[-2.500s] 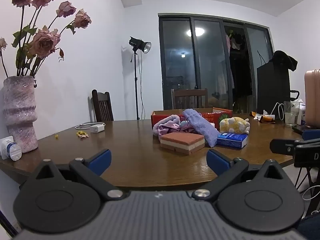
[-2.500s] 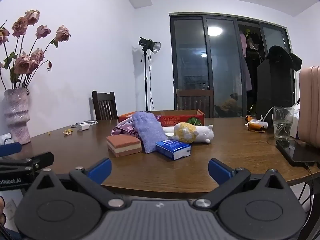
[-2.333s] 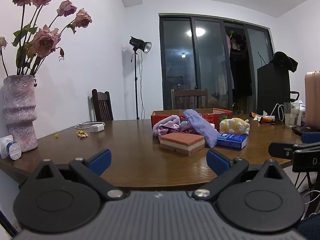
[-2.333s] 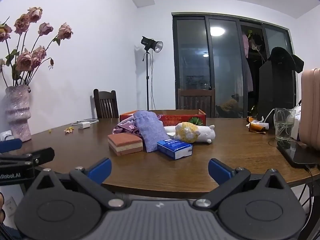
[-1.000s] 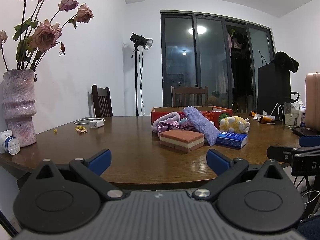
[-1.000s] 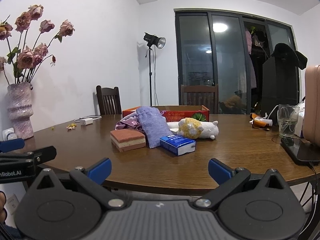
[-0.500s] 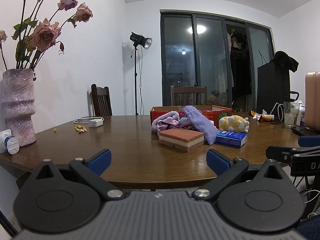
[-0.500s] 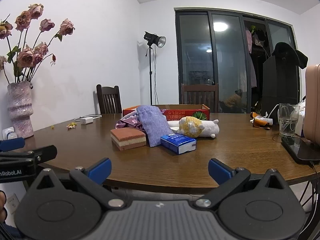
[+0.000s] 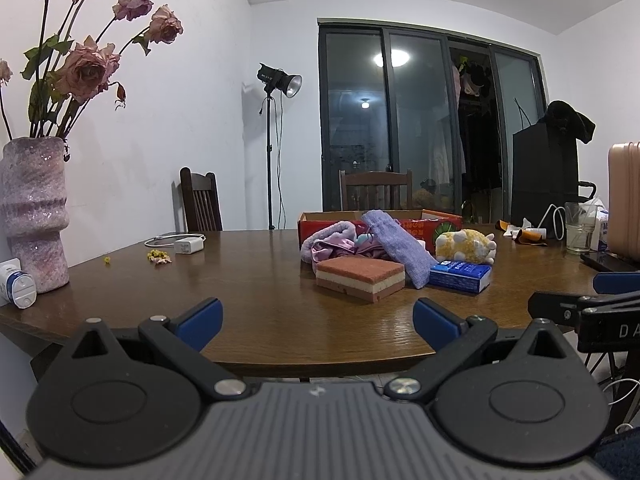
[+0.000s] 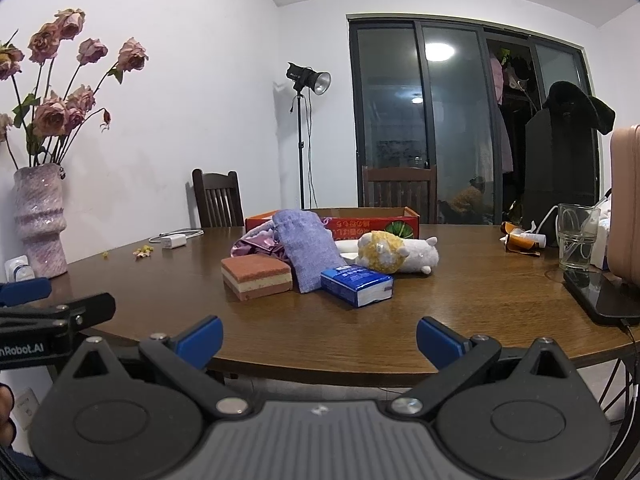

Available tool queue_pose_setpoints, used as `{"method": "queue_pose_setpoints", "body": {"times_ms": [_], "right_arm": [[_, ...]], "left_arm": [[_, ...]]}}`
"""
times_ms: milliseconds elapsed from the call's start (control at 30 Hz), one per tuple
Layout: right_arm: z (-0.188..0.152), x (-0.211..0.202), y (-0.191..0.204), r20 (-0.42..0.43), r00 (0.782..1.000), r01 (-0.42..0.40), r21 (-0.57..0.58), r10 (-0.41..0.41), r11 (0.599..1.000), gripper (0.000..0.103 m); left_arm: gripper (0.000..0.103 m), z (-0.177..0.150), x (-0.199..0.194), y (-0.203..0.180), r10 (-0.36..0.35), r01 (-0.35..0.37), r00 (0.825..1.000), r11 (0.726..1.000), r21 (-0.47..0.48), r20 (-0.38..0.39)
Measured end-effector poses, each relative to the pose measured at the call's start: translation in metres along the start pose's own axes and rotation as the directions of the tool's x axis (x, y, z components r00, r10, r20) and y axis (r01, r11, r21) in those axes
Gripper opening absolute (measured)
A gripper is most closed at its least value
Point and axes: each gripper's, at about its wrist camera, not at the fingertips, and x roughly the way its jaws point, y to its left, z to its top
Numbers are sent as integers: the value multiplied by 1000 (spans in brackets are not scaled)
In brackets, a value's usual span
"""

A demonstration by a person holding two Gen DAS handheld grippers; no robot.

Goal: Organize soft objects

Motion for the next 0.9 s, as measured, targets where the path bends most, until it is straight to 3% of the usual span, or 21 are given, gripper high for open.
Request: {"method": "queue_pose_setpoints", "body": {"times_ms": [900], "right_arm": [[-1, 4, 0, -12, 1000, -3, 1, 3, 1000, 103]], "left_arm": [[103, 0, 0, 2, -8, 8, 1000, 1000, -2, -9]]}}
